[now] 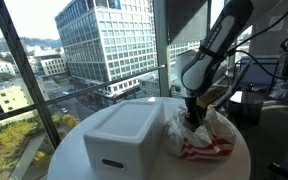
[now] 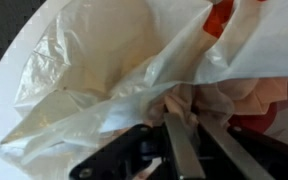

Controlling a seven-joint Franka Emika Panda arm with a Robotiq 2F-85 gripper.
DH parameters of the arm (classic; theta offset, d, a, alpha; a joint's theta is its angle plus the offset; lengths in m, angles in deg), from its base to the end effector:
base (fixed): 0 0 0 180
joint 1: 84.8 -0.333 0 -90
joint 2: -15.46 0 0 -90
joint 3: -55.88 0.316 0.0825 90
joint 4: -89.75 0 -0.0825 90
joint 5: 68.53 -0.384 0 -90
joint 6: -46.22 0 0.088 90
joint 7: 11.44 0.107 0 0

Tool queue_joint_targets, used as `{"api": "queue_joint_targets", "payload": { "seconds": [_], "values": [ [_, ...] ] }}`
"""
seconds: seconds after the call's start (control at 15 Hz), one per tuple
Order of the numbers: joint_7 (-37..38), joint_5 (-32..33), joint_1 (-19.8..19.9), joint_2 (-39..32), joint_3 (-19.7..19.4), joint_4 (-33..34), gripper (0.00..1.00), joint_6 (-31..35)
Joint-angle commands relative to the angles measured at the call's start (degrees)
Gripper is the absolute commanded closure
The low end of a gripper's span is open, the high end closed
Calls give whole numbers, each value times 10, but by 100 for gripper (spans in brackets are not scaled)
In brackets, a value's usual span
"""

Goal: Remove the contents of the plastic bag and put them on the white basket

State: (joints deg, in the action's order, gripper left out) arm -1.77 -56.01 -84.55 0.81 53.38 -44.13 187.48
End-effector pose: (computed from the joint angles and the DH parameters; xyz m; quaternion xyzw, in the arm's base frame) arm 0.5037 -0.0244 0.2162 0.9955 -0.0182 -0.0591 0.0719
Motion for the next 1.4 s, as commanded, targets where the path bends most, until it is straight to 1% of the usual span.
{"api": "queue_joint_targets", "payload": {
  "seconds": [0.0, 0.07, 0.13, 0.27, 0.4, 0.47, 0.53, 0.6, 0.67, 0.8, 1.07, 1.2, 1.33],
  "values": [
    [135, 111, -46, 67, -43, 5, 100, -89],
    [154, 122, -48, 84, -39, 12, 97, -127],
    [161, 122, -47, 100, -30, 21, 96, -174],
    [151, 101, -44, 124, -12, 46, 97, -268],
    [163, 111, -48, 156, 9, 83, 97, -354],
    [173, 122, -49, 171, 20, 98, 97, -378],
    [187, 138, -52, 189, 33, 111, 97, -386],
    [203, 155, -53, 202, 45, 125, 97, -383],
    [209, 159, -55, 209, 59, 146, 95, -385],
    [228, 172, -60, 217, 87, 189, 96, -379],
    [278, 188, -74, 202, 135, 273, 96, -341],
    [305, 199, -78, 174, 147, 303, 96, -284],
    [330, 224, -79, 137, 150, 307, 96, -193]
  ]
}}
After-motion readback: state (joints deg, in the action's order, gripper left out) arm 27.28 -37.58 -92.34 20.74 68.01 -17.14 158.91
